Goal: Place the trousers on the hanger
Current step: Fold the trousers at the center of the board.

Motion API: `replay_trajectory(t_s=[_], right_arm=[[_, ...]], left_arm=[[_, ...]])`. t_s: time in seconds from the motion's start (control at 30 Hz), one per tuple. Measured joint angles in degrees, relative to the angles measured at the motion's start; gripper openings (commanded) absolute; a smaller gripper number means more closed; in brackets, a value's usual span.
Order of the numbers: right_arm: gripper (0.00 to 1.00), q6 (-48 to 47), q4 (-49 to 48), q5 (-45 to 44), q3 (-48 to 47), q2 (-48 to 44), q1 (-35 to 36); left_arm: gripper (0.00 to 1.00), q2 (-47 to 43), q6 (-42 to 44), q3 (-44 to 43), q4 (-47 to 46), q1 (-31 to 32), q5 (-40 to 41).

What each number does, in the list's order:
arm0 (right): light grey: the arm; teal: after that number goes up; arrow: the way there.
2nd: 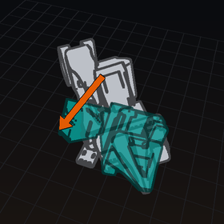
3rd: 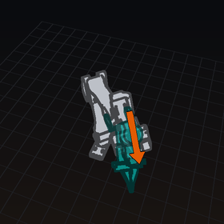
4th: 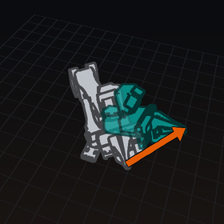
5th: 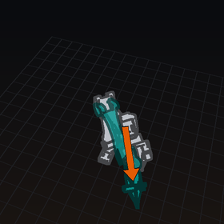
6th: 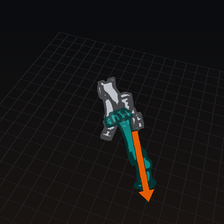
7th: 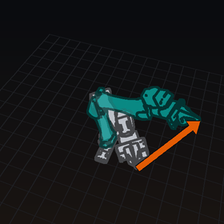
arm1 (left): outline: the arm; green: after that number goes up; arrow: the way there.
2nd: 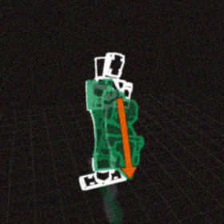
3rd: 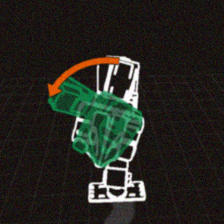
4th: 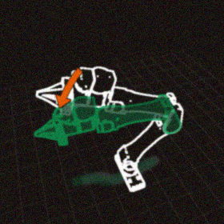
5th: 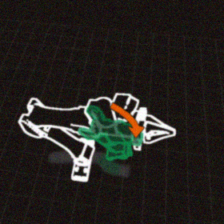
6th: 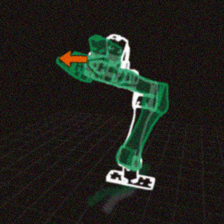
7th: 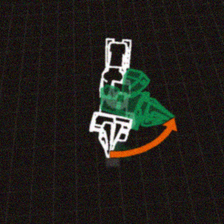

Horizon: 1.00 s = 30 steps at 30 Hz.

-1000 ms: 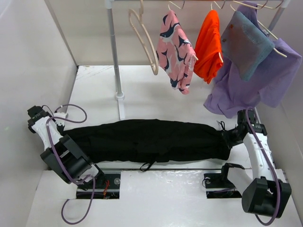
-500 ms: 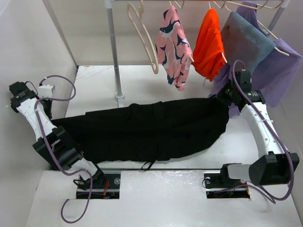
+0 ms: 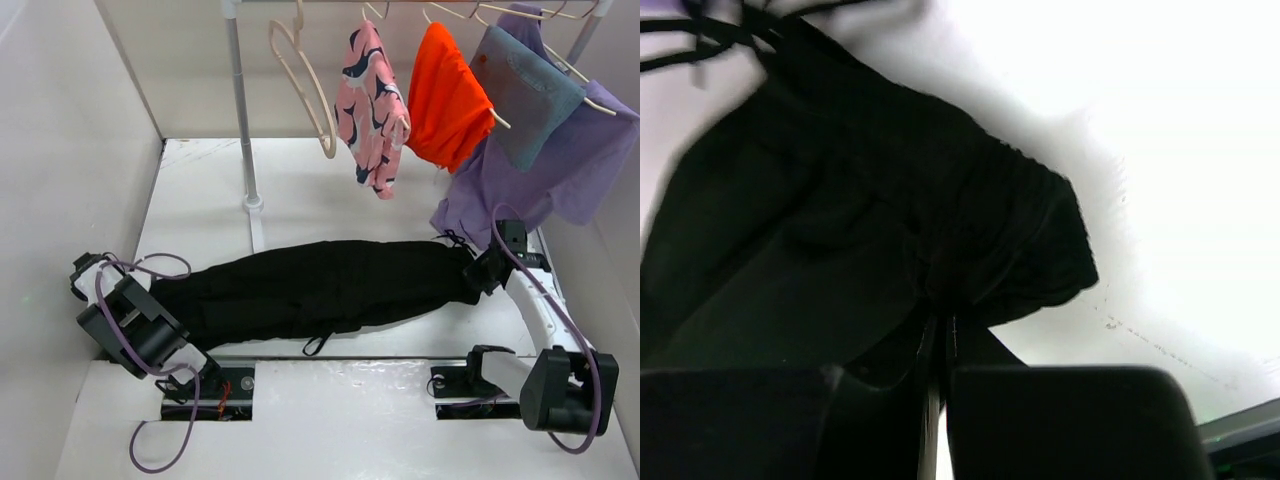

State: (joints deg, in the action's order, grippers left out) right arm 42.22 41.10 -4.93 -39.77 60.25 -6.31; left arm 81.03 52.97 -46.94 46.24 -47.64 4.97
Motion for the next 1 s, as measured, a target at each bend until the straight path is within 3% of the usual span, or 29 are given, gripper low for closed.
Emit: replay_trajectory(t_s=[0.27,0.43,0.6,1.0], right_arm=[[0.00,-0.8,-0.5,3.2,-0.1,2.2,0.0],[0.00,-4.2,1.4,0.4,-11.3,1.5,5.3],[0.00,-9.6,-4.5,-2.6,-18.4,1.8,12.5],[0.00,-12.0,-16.0,-0.8,-8.5,5.5,12.9]], left_arm=[[0.00,2.4,0.1,-0.7,-1.4,-1.0,2.2],[0.00,2.6,-0.3,-6.0,0.8,-1.0,-1.6],[0.00,3.2,-0.6,-10.6,1.0,-1.0,-4.2],[0.00,3.6,-0.5,-7.0,0.3,-1.2,-3.1]])
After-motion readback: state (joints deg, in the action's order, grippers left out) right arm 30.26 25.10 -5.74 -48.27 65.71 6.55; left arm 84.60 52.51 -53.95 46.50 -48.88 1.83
